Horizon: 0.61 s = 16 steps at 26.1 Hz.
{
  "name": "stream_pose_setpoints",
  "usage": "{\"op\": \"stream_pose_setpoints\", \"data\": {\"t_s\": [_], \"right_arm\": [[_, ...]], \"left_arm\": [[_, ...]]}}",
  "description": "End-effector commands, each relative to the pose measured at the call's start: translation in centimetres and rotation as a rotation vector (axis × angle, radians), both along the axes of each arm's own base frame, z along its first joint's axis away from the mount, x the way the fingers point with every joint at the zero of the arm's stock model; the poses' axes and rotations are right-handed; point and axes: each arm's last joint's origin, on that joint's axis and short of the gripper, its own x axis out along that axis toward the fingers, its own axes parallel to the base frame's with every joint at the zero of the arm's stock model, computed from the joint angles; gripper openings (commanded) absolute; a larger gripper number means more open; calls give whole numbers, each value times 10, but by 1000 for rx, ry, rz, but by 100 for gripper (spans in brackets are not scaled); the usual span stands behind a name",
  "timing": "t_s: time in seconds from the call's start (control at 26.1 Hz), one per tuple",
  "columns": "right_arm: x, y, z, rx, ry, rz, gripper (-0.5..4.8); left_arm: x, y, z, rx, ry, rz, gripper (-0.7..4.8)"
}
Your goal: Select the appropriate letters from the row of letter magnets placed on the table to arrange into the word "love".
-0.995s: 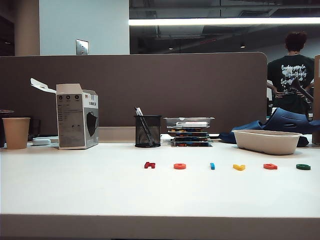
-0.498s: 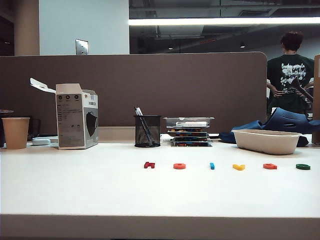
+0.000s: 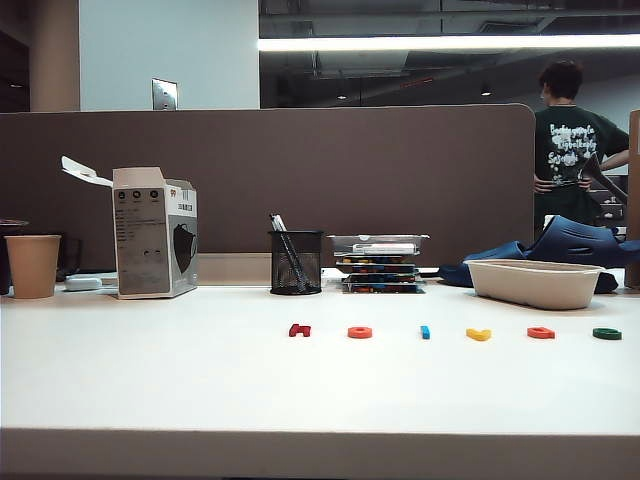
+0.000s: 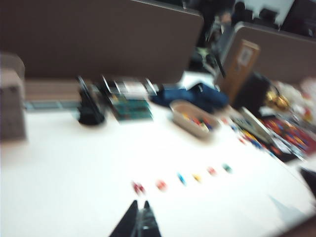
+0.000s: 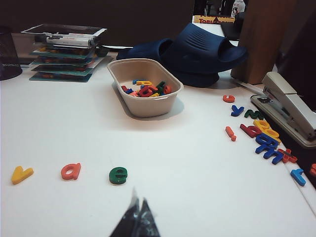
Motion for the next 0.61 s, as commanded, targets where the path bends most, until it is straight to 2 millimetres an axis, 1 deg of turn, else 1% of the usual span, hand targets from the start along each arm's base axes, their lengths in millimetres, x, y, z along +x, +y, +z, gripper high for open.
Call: {"op": "stream_pose_setpoints", "data": {"t_s": [0.04, 0.08, 0.15, 0.27, 0.34, 0.5, 0.61], "right_arm": [[0, 0, 0, -2, -10, -5, -1], [0, 0, 0, -2, -10, -5, -1], [0, 0, 0, -3, -9, -6, -1], [0, 0, 0, -2, -9, -6, 0], [0, 0, -1, -3, -8, -6, 0], [0, 0, -1, 2, -2, -6, -1], [0, 0, -1, 2, 0, -6, -1]], "left_arm": [[0, -2, 25, 26, 99, -56, -5], [1, -2, 32, 27, 122, -69, -5], [8, -6, 60, -10, 236, -98, -5], [17, -10, 73, 3, 334, -117, -5], [26, -16, 81, 64, 407, -98, -5], [39, -26, 91, 95, 479, -27, -5], [47, -36, 97, 103, 496, -32, -5]]}}
